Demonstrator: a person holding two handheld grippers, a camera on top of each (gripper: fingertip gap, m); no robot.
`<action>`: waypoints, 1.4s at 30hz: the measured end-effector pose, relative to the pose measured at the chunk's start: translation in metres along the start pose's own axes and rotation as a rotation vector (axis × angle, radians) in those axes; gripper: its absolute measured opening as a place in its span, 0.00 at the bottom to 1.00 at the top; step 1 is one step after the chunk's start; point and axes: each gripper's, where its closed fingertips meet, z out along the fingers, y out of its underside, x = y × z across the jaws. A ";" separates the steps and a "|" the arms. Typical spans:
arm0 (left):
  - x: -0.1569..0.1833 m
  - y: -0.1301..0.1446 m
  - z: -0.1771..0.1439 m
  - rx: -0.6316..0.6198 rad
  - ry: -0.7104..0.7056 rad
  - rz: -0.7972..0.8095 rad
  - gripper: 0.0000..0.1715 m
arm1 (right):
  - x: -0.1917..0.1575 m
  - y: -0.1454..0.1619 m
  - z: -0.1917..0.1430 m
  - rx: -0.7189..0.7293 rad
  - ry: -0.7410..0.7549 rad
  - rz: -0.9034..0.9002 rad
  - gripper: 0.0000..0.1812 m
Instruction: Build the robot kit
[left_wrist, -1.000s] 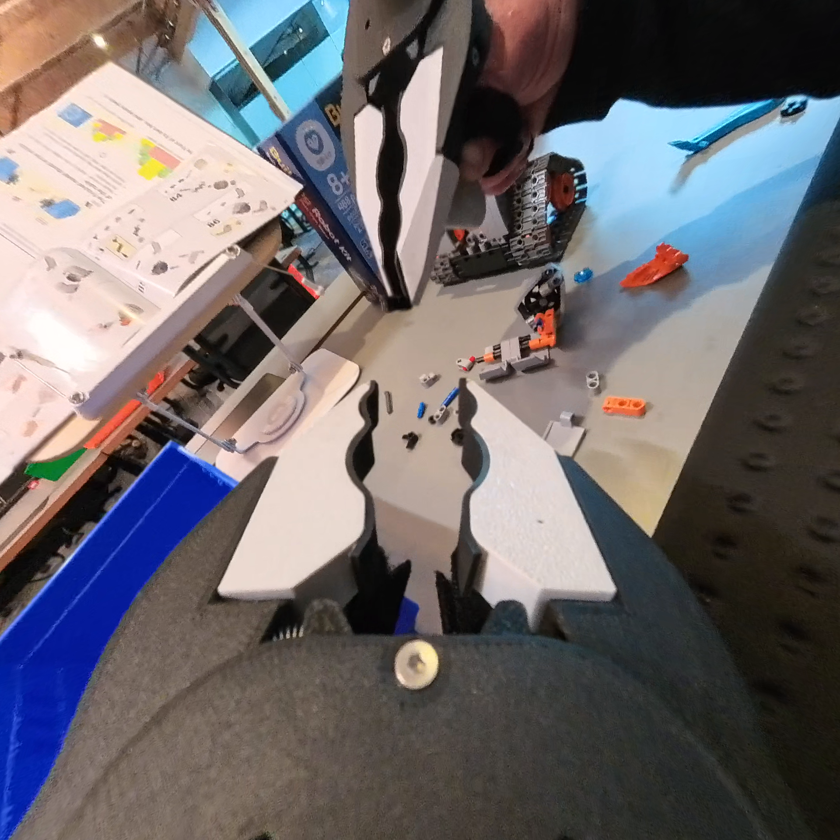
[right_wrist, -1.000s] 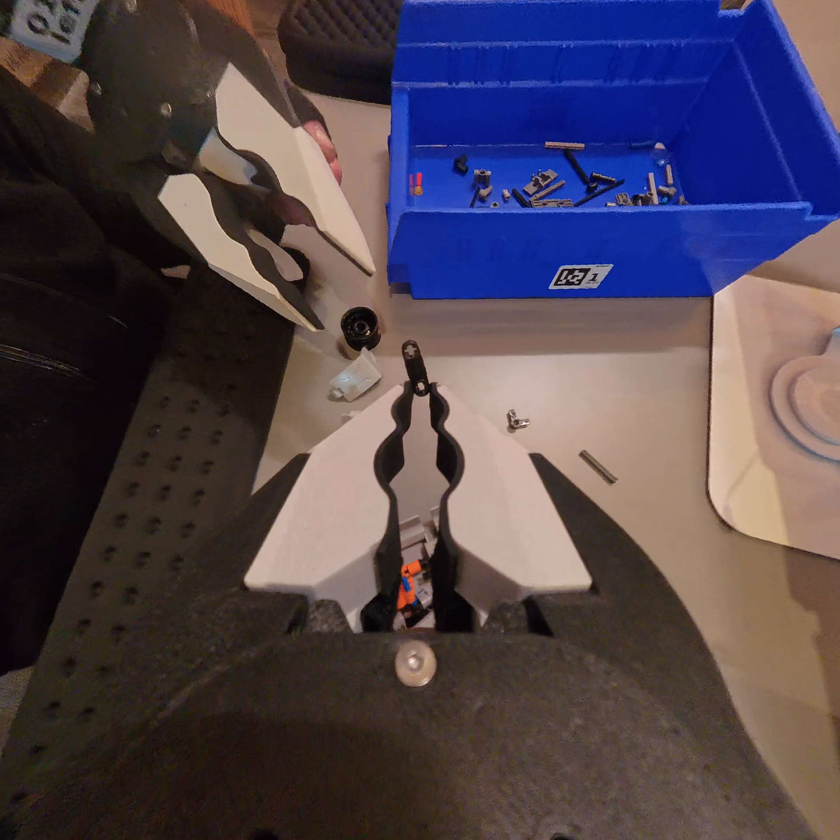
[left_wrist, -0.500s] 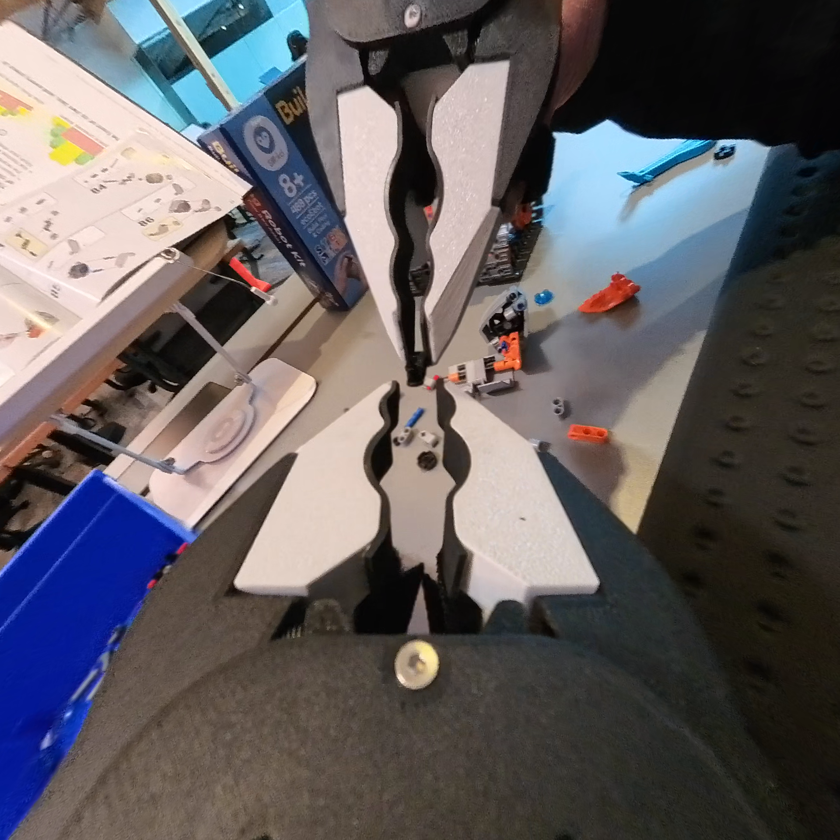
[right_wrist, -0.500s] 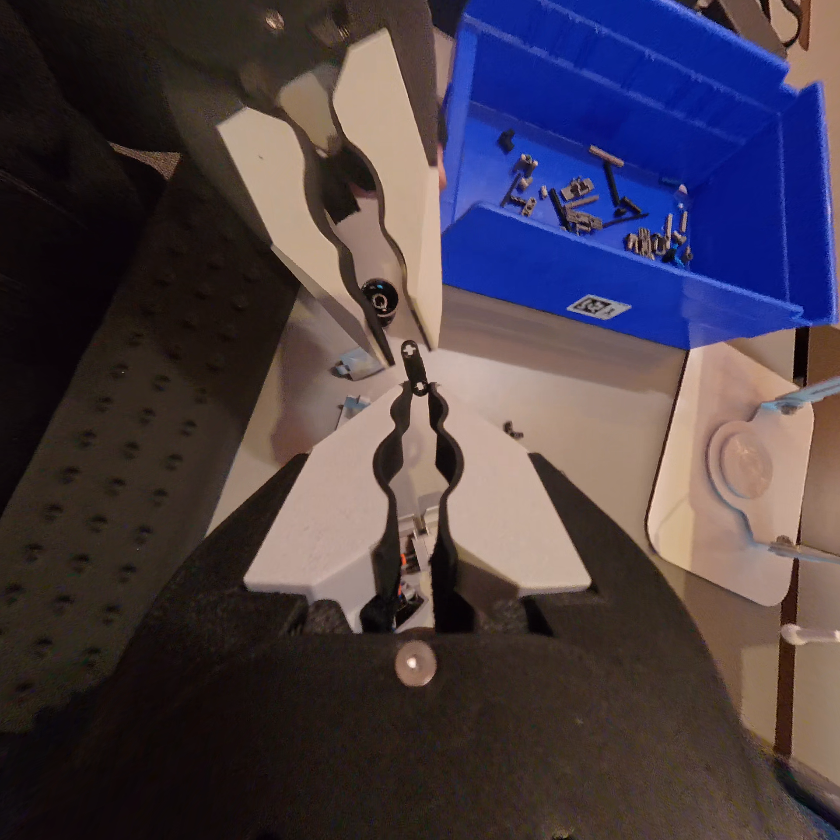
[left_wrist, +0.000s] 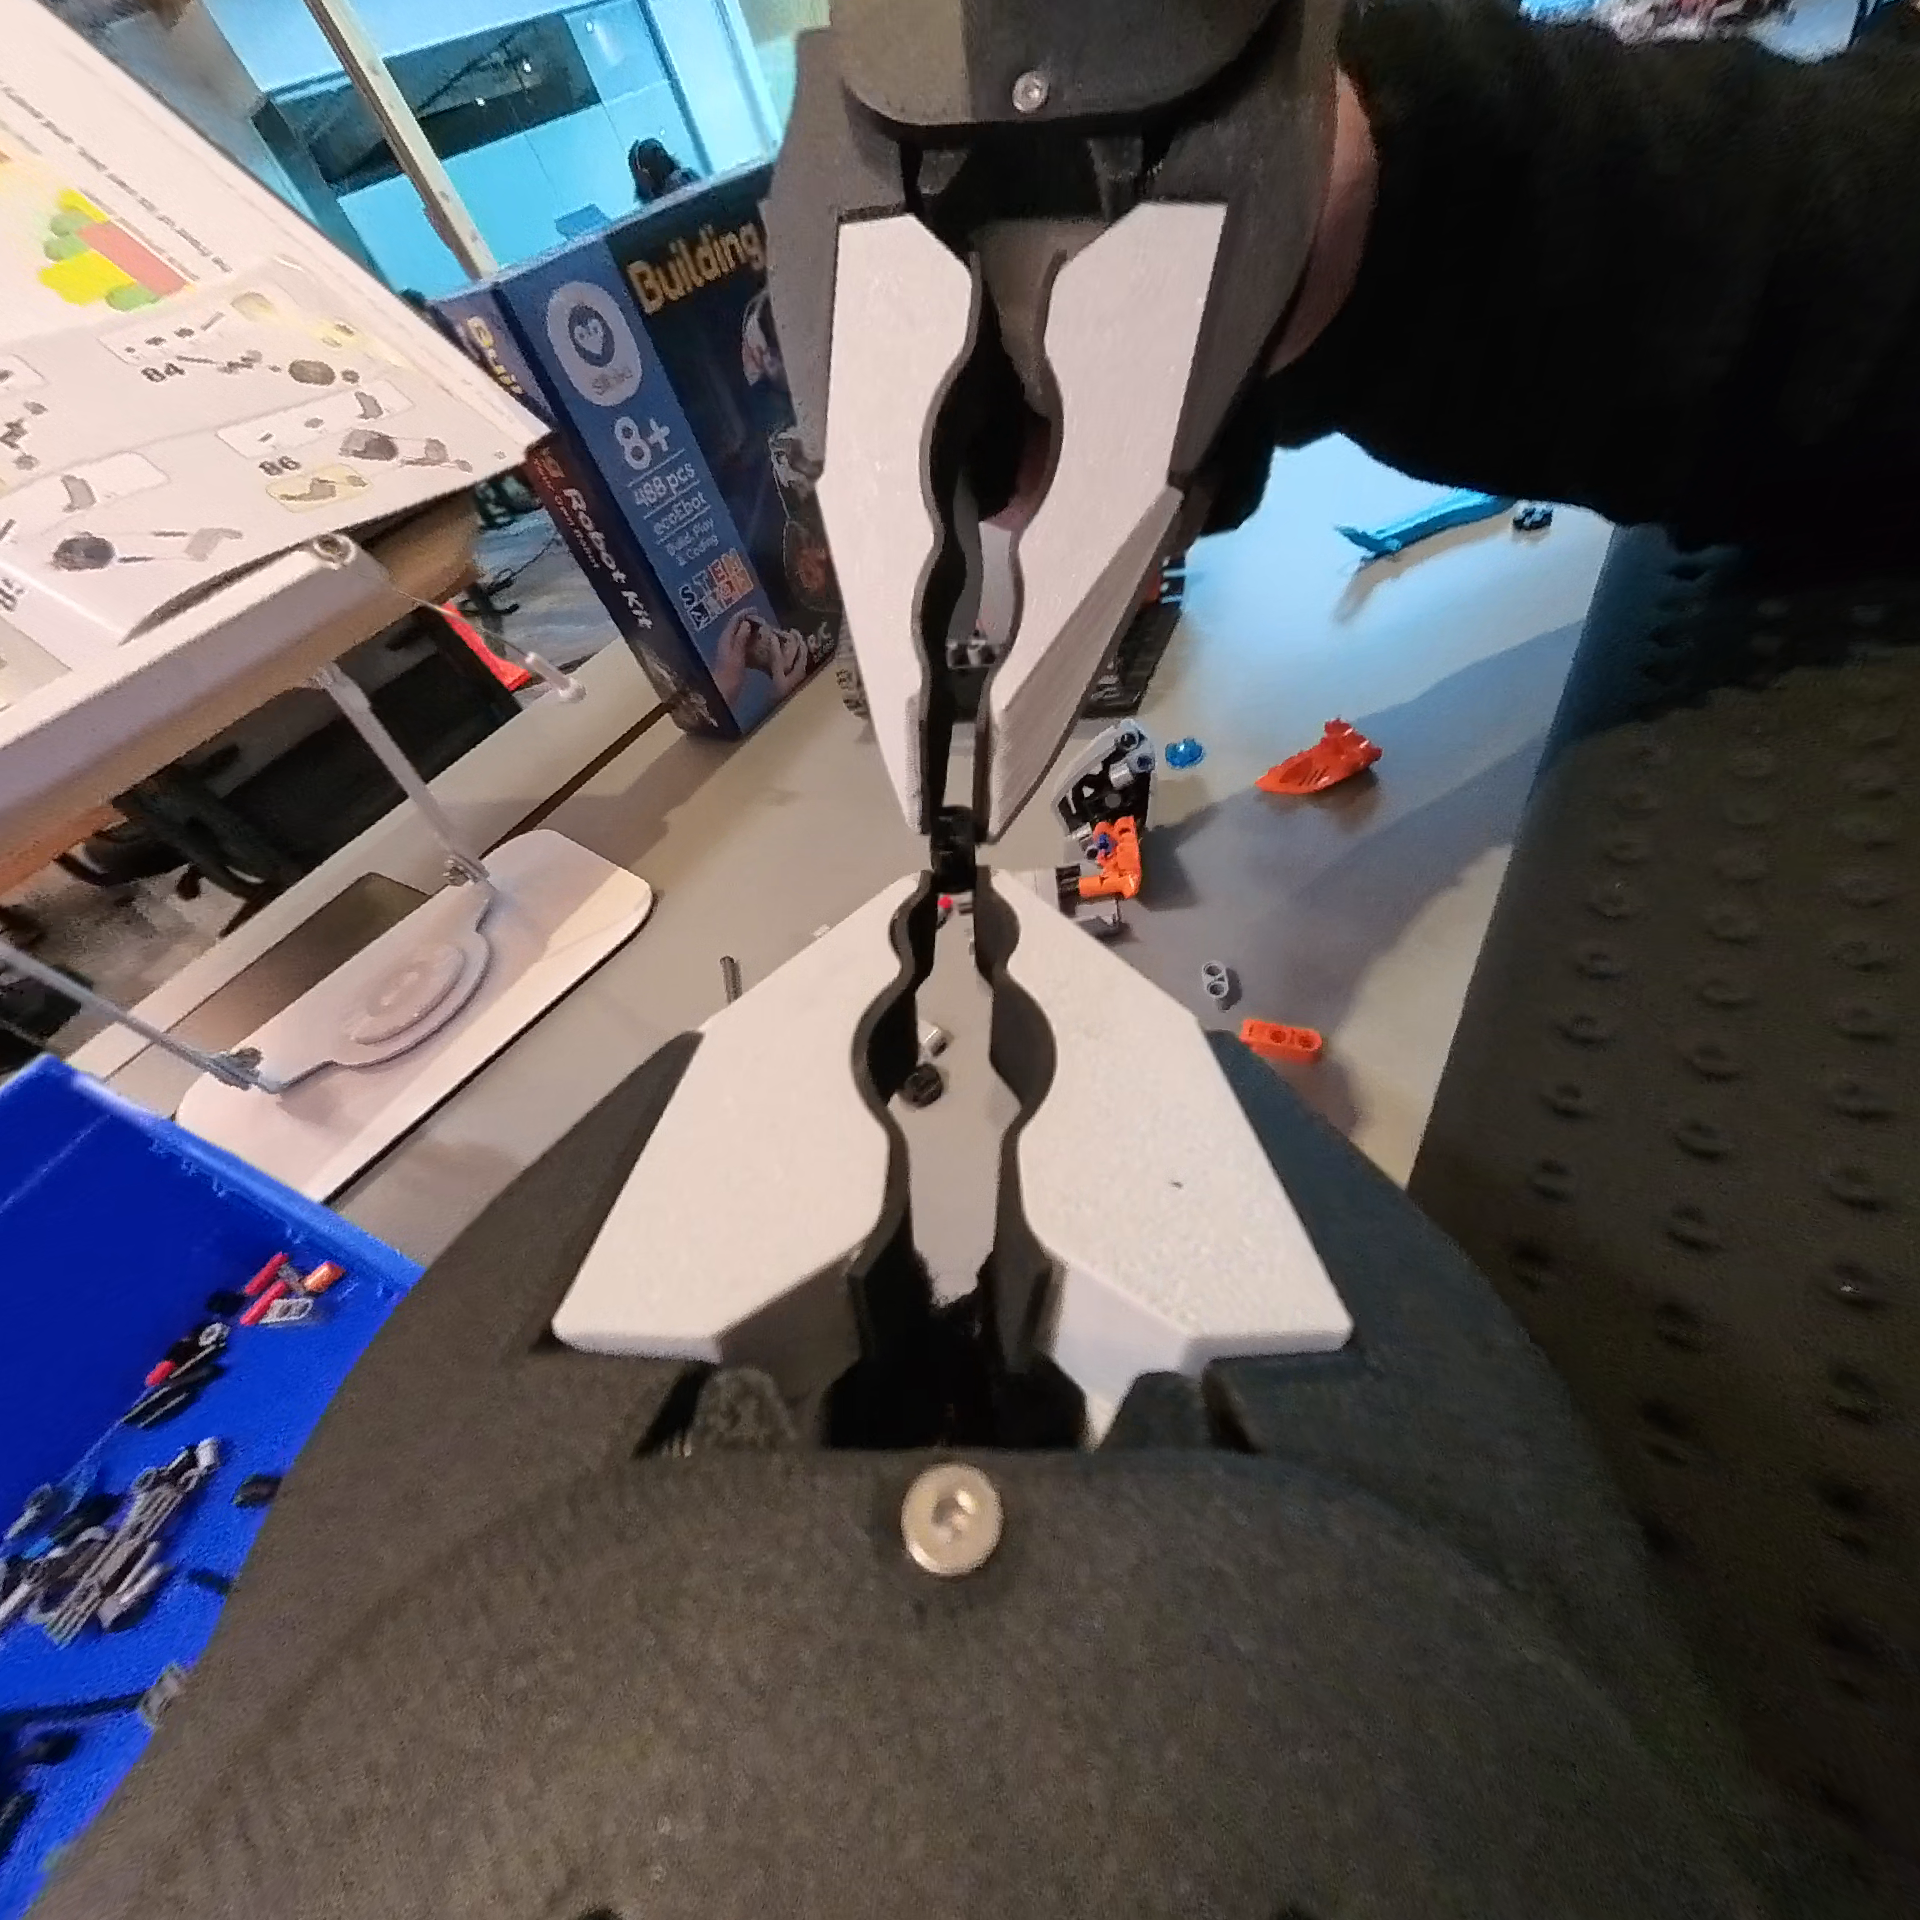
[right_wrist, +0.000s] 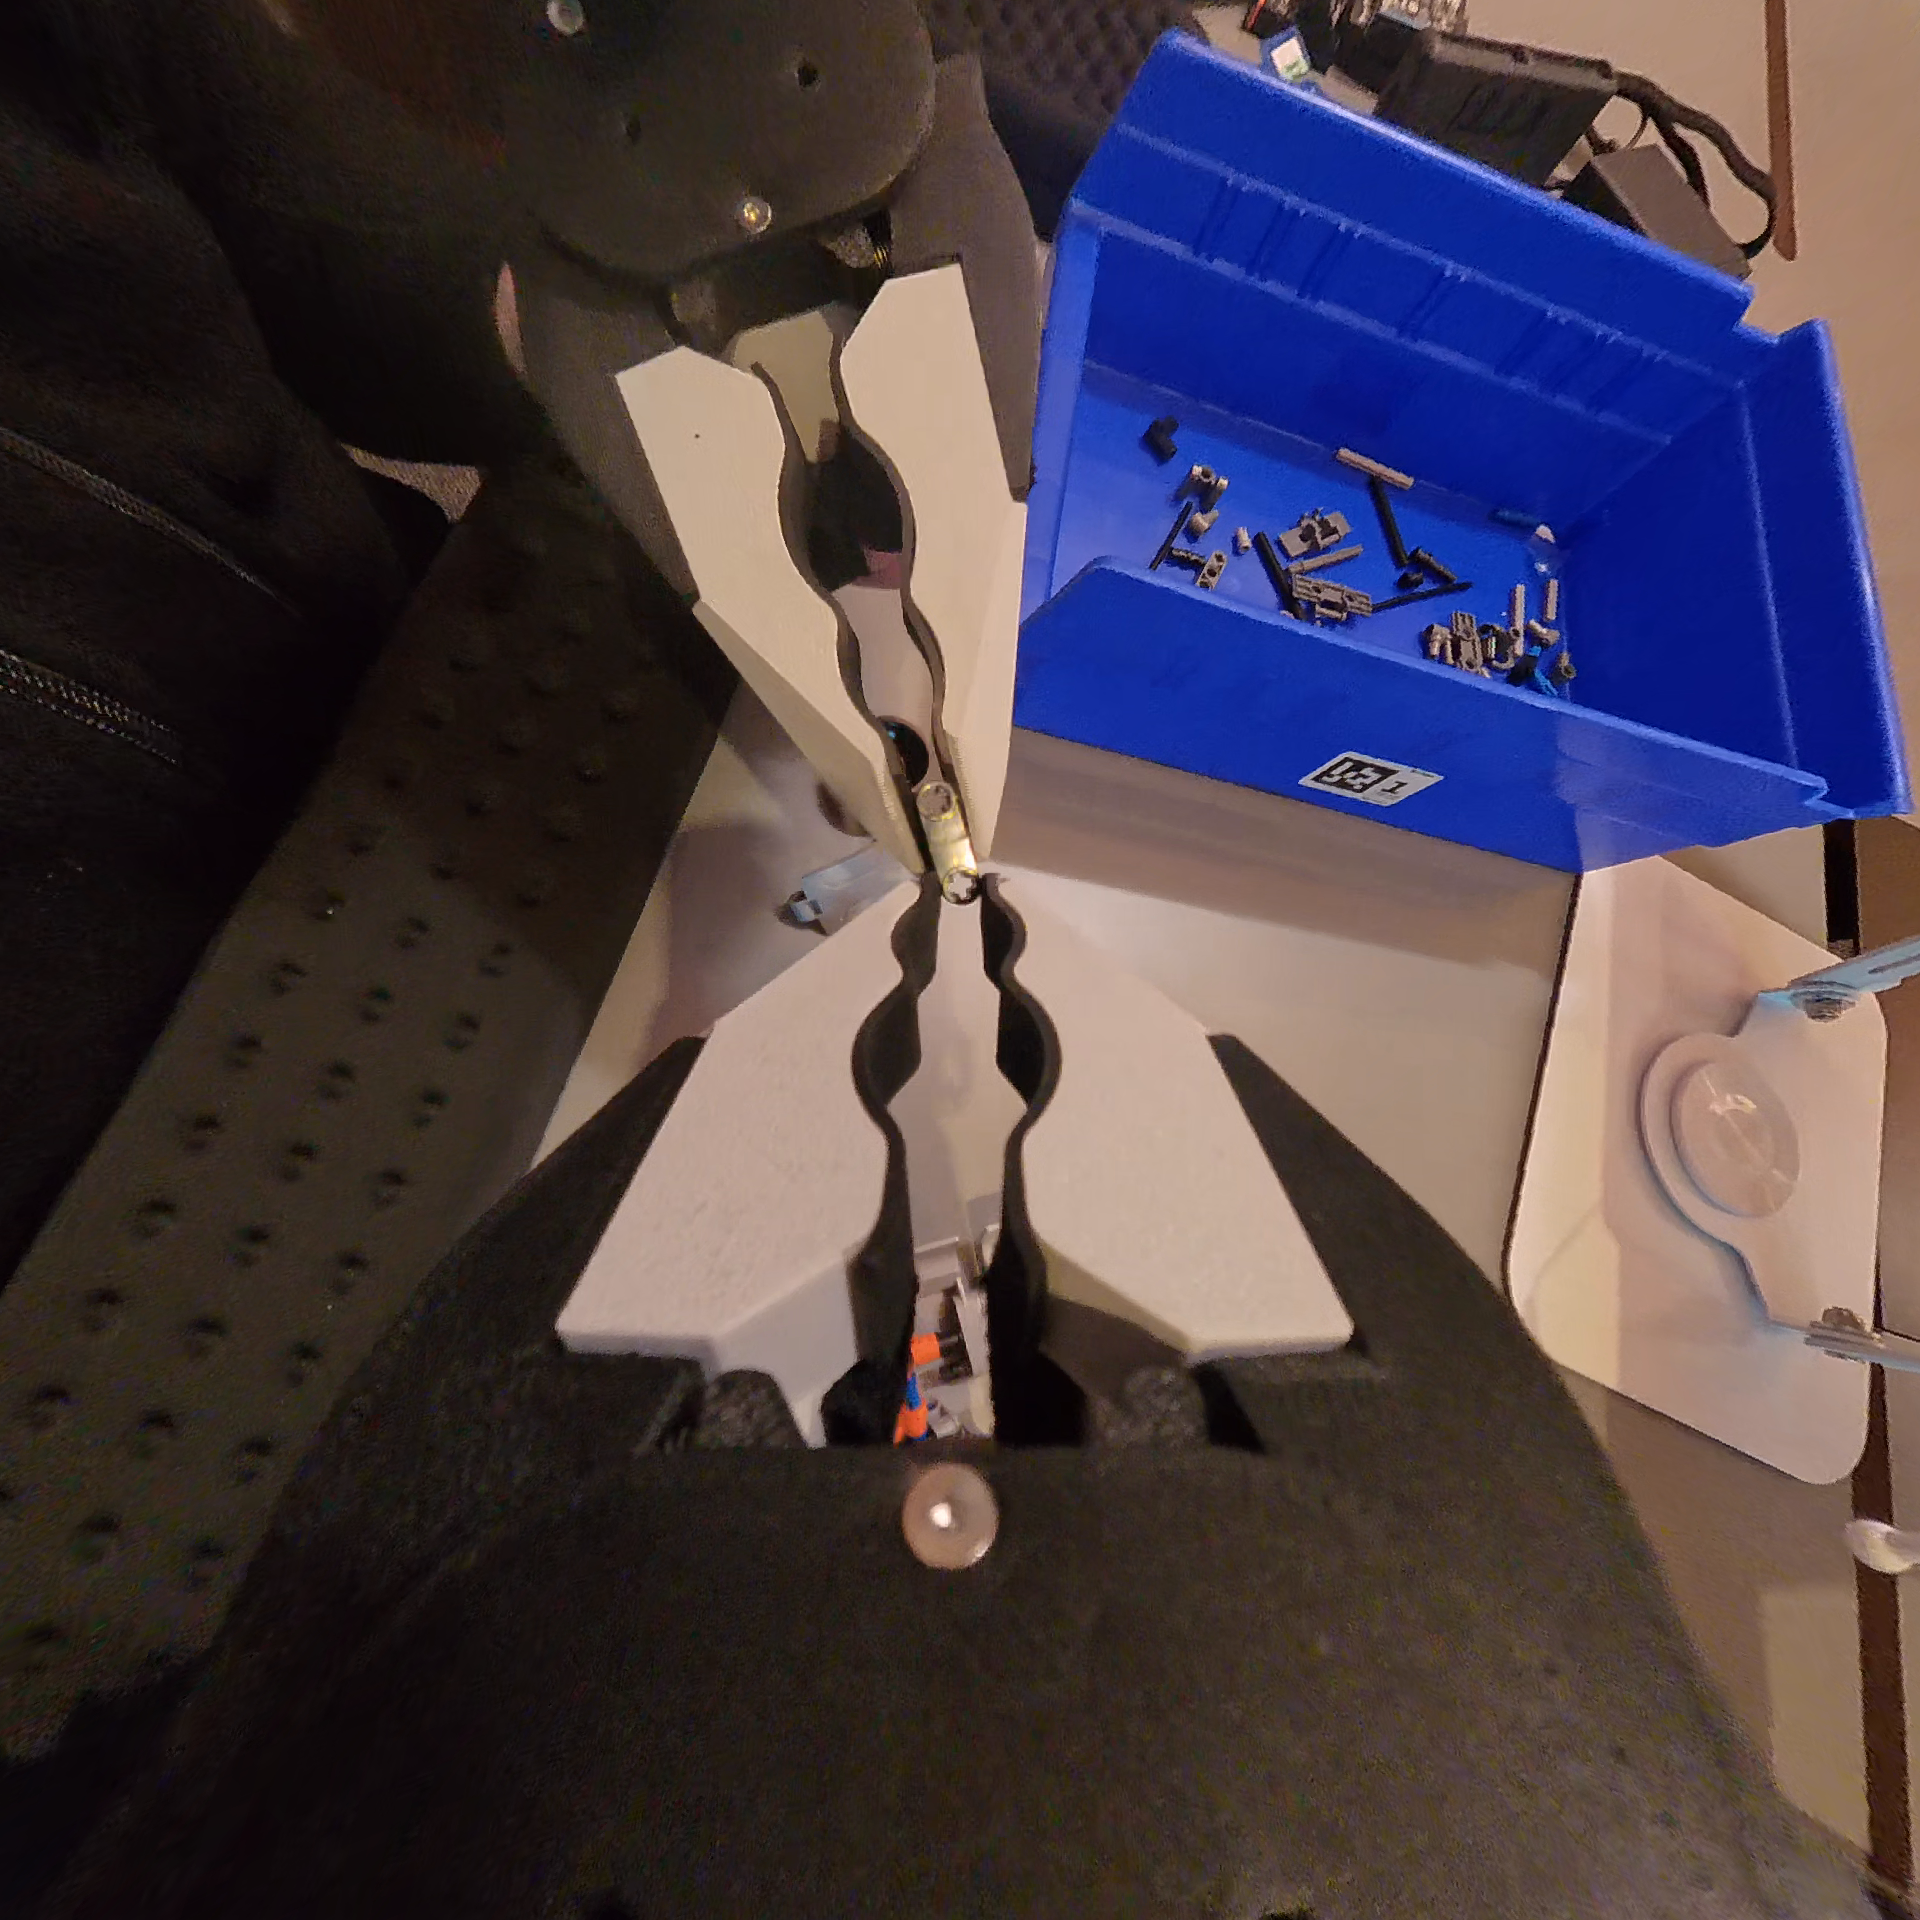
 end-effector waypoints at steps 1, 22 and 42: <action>-0.001 -0.001 -0.001 0.011 0.004 -0.012 0.02 | 0.000 -0.002 0.000 0.012 -0.001 0.005 0.03; -0.010 0.036 -0.018 -0.062 -0.084 -0.029 0.06 | 0.012 0.092 0.068 -0.447 -0.088 0.184 0.02; -0.012 0.030 -0.024 -0.019 -0.109 -0.029 0.06 | 0.075 0.113 0.081 -0.521 0.079 -0.020 0.08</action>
